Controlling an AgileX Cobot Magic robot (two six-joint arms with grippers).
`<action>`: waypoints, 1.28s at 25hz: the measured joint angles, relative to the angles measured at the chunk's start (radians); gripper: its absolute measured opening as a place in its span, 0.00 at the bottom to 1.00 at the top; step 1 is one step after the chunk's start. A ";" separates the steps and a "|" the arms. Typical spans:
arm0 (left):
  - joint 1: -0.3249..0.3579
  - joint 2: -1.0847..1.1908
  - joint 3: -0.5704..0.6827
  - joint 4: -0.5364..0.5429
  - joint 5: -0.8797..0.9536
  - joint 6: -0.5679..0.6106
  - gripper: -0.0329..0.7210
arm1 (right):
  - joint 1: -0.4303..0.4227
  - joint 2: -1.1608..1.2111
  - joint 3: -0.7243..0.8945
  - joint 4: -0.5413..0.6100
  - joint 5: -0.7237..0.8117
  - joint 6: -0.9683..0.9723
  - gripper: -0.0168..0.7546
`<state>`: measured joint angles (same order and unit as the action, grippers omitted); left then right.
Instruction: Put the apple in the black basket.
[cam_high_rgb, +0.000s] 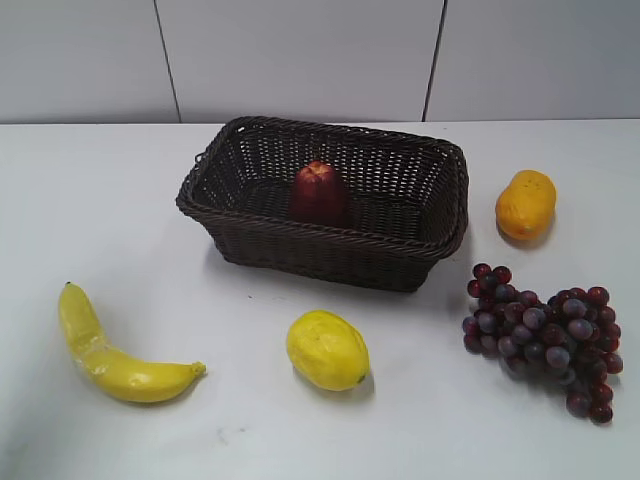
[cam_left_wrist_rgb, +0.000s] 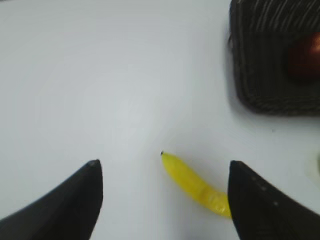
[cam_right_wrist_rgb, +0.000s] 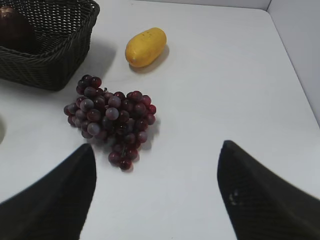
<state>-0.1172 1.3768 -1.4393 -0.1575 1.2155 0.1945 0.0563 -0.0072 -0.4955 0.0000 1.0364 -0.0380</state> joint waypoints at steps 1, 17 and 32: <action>0.014 -0.038 0.072 0.012 0.000 -0.001 0.81 | 0.000 0.000 0.000 0.000 0.000 0.000 0.76; 0.091 -0.882 0.770 0.040 -0.122 -0.039 0.81 | 0.000 0.000 0.000 0.000 0.000 0.000 0.76; 0.091 -1.267 0.855 0.036 -0.049 -0.041 0.81 | 0.000 0.000 0.000 0.000 0.000 0.000 0.76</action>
<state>-0.0262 0.1096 -0.5840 -0.1214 1.1664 0.1536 0.0563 -0.0072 -0.4955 0.0000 1.0364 -0.0380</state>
